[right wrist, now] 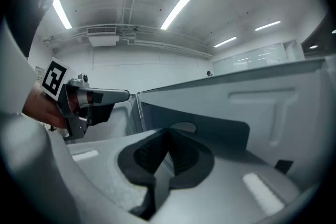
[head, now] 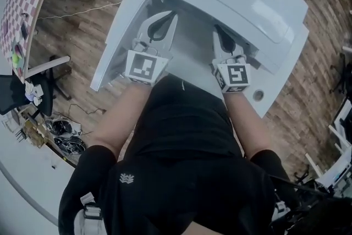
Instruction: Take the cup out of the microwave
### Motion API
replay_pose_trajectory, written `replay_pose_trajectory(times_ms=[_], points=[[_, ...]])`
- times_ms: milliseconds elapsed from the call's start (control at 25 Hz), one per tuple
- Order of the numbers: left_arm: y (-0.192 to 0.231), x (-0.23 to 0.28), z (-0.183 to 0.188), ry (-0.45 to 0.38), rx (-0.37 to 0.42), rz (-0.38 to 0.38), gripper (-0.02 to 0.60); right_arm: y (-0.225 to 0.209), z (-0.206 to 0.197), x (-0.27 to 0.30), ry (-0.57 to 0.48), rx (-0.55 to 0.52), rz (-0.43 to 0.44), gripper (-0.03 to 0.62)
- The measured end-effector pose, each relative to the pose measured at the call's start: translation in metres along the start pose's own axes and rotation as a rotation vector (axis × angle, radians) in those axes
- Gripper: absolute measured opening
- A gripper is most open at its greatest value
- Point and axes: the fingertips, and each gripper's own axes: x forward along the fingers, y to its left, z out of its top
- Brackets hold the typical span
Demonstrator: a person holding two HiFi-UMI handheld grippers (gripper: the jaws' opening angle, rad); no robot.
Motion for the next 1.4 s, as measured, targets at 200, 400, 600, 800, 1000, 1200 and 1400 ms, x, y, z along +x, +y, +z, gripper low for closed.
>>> replay_pose_trajectory(times_ms=[200,400,600,800,1000,1200,1400], points=[[0.018,0.007,-0.043,0.024,-0.014,-0.008,0.000,0.005,-0.020,0.031,0.012,-0.030,-0.011,0.000],[0.024,0.012,-0.062,0.021,0.007,-0.023,0.000,0.004,-0.034,0.049,-0.010,-0.081,-0.049,0.000],[0.026,0.012,-0.079,0.021,-0.001,-0.013,0.001,0.000,-0.041,0.054,-0.023,-0.110,-0.087,0.000],[0.021,0.016,-0.088,-0.005,-0.028,-0.029,0.000,-0.001,-0.046,0.054,-0.033,-0.116,-0.085,0.030],[0.021,0.023,-0.088,0.003,-0.013,-0.047,0.002,-0.004,-0.045,0.058,-0.040,-0.103,-0.084,0.090],[0.016,0.029,-0.091,0.004,-0.016,-0.061,0.002,-0.006,-0.049,0.066,-0.028,-0.088,-0.074,0.257],[0.018,0.033,-0.092,0.003,-0.023,-0.057,0.000,-0.009,-0.055,0.077,-0.013,-0.087,-0.064,0.305]])
